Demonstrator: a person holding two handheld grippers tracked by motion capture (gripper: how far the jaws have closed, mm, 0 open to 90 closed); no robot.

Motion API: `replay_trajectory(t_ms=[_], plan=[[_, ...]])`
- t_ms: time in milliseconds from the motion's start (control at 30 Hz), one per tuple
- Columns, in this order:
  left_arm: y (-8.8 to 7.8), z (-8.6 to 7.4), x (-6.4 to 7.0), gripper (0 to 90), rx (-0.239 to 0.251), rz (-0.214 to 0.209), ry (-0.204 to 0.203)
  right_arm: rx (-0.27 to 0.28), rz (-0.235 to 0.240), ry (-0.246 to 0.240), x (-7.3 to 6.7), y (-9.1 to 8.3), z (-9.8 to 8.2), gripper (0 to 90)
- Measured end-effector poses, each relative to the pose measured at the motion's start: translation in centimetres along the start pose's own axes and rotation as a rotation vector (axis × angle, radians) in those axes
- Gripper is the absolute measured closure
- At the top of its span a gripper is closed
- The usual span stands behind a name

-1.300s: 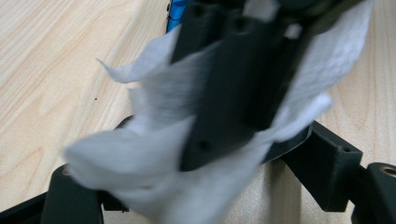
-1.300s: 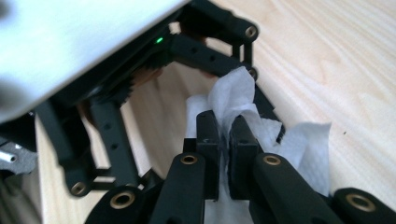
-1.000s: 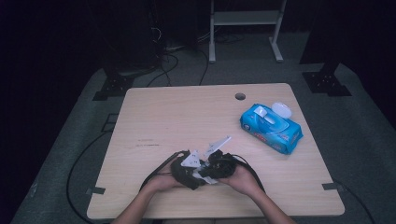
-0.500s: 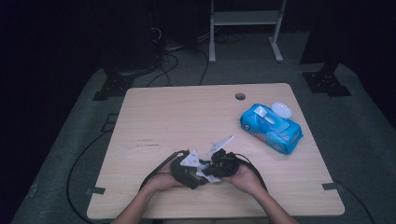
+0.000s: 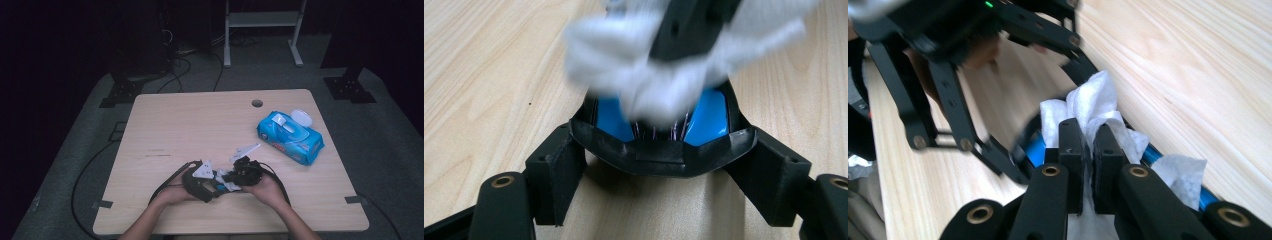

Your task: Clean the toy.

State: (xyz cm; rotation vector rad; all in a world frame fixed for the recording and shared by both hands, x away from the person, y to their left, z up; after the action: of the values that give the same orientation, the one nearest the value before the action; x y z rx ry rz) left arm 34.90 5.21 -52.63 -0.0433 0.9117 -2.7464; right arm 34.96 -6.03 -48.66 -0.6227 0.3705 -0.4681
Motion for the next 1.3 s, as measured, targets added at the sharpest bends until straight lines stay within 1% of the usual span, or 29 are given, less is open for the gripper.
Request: replay_trajectory(t_ms=[200, 233, 267, 333, 367, 400, 433, 467, 500, 567, 700, 767, 933, 1000, 1067, 1100, 1200, 1233, 1267, 1300], plan=[[0.0, 0.0, 0.0, 25.0, -0.001, 0.001, -0.002, 0.018, -0.053, 0.022, 1.7, -2.2, -1.2, 85.6], [0.0, 0.0, 0.0, 25.0, -0.001, 0.001, -0.002, 0.018, -0.069, 0.023, 2.1, -2.6, -1.5, 85.6], [0.0, 0.0, 0.0, 25.0, -0.003, 0.0, 0.0, 0.018, -0.082, 0.035, 2.5, -3.0, -1.9, 85.6], [0.0, 0.0, 0.0, 25.0, -0.002, -0.001, -0.001, 0.005, -0.102, 0.049, 3.1, -3.5, -2.7, 85.6], [0.0, 0.0, 0.0, 24.9, -0.001, -0.001, -0.001, 0.011, -0.103, 0.058, 3.3, -3.7, -3.1, 85.6], [0.0, -0.1, 0.0, 25.0, -0.003, 0.0, 0.001, 0.018, -0.101, 0.079, 3.6, -4.0, -3.6, 85.5], [0.0, -0.1, 0.0, 25.0, -0.003, 0.0, 0.001, 0.018, -0.101, 0.079, 3.6, -4.0, -3.6, 85.5], [0.0, 0.0, 0.0, 25.0, -0.003, 0.002, 0.003, 0.032, -0.105, 0.095, 3.9, -4.5, -4.2, 85.5], [0.0, 0.0, 0.0, 25.0, -0.003, 0.002, 0.003, 0.036, -0.106, 0.107, 4.0, -4.6, -4.3, 85.5], [0.0, 0.0, 0.0, 25.0, -0.003, 0.002, 0.003, 0.042, -0.114, 0.106, 4.1, -4.9, -4.5, 85.5], [-0.1, 0.0, 0.0, 25.0, -0.005, 0.004, 0.003, 0.032, -0.129, 0.11, 4.4, -5.0, -4.7, 85.5], [0.0, 0.0, 0.0, 25.0, -0.004, 0.003, 0.002, 0.026, -0.137, 0.115, 4.7, -4.8, -4.4, 85.5], [-0.1, -0.1, 0.0, 25.0, -0.005, 0.001, 0.003, 0.035, -0.133, 0.07, 4.1, -3.2, -2.5, 85.3], [-0.1, -0.1, 0.0, 25.0, -0.004, 0.001, 0.003, 0.03, -0.137, 0.063, 4.4, -2.9, -2.2, 85.3], [-0.1, 0.0, 0.0, 25.0, -0.005, 0.002, 0.004, 0.031, -0.144, 0.068, 4.9, -2.9, -2.3, 85.3], [-0.1, -0.1, 0.0, 25.0, -0.007, 0.001, 0.007, 0.028, -0.154, 0.078, 5.2, -3.1, -2.6, 85.4], [0.0, 0.0, 0.0, 25.0, -0.004, -0.001, 0.003, 0.045, -0.154, 0.117, 5.9, -3.7, -3.4, 85.4], [0.0, 0.0, 0.0, 25.0, -0.006, -0.001, 0.004, 0.048, -0.157, 0.123, 6.0, -3.8, -3.5, 85.4], [0.0, 0.0, 0.0, 25.0, -0.006, -0.001, 0.004, 0.044, -0.16, 0.127, 6.0, -3.9, -3.5, 85.4], [0.0, 0.0, 0.0, 25.0, -0.006, -0.001, 0.004, 0.038, -0.167, 0.117, 6.0, -3.8, -3.4, 85.4]])
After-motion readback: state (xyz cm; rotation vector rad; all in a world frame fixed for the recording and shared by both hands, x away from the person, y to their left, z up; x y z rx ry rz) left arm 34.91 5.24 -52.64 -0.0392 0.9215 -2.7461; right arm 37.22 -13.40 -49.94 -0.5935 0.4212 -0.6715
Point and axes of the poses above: each handheld gripper's, and its own axes: y roughly forward along the jaws, z roughly out of its top, x roughly to its right, the point moved 7 cm from there along y, roughly forward along the jaws, and after that the axes turned 7 degrees about x, right-handed, at the moved point
